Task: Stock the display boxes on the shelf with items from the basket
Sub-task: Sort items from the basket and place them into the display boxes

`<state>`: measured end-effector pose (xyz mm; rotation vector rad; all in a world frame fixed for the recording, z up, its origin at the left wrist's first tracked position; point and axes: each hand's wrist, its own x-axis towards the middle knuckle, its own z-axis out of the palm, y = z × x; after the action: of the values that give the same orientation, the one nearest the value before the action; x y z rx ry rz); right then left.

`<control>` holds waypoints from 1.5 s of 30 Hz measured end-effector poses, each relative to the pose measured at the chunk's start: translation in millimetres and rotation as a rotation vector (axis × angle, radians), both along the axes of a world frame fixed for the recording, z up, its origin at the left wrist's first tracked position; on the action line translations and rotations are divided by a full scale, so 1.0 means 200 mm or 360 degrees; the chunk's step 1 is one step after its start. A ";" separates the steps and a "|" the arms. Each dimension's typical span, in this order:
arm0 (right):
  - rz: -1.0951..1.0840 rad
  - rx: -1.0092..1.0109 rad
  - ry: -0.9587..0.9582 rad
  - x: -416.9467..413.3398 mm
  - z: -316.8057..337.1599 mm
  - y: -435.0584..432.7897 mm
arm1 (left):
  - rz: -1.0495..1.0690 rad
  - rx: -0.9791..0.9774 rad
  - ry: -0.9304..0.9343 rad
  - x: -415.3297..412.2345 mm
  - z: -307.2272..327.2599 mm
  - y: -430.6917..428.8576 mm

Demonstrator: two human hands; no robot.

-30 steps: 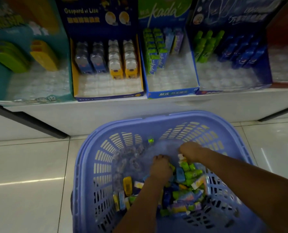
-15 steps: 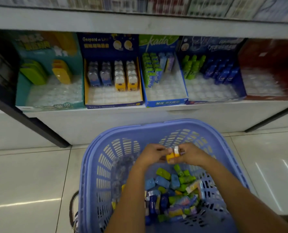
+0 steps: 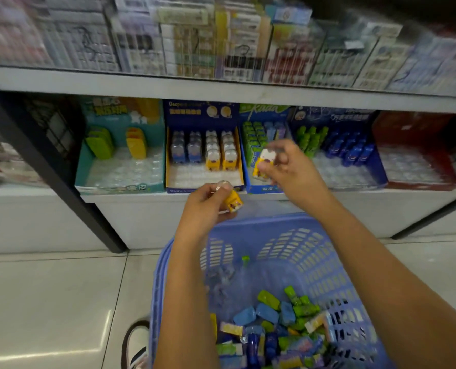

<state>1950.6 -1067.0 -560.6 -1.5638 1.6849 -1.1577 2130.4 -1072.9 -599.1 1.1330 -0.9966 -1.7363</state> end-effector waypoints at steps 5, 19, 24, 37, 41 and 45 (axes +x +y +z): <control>0.0163 -0.0084 0.0563 0.11 -0.03 -0.18 | 0.0199 -0.0092 0.0019 0.08 0.01 -0.03; 0.0202 -0.0202 0.0858 0.16 -0.11 -0.22 | 0.0293 -0.0218 -0.0126 0.13 -0.05 -0.06; -0.0016 -0.0479 0.1548 0.14 -0.16 -0.21 | 0.0294 -0.0250 -0.0131 0.14 -0.06 -0.06; 0.0490 -0.0276 0.0754 0.22 -0.06 -0.03 | 0.0259 -0.0682 -0.0374 0.09 -0.01 -0.04; 0.0310 -0.0311 0.0676 0.25 0.01 -0.08 | 0.0344 -0.0778 -0.0497 0.09 0.01 -0.04; 0.0180 -0.0298 0.0675 0.27 0.03 -0.21 | 0.0135 -0.0972 -0.1332 0.08 -0.04 -0.06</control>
<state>2004.4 -1108.4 -554.7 -2.1115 1.7538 -0.9984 2146.8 -1085.1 -606.9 1.4538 -1.7808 -0.7397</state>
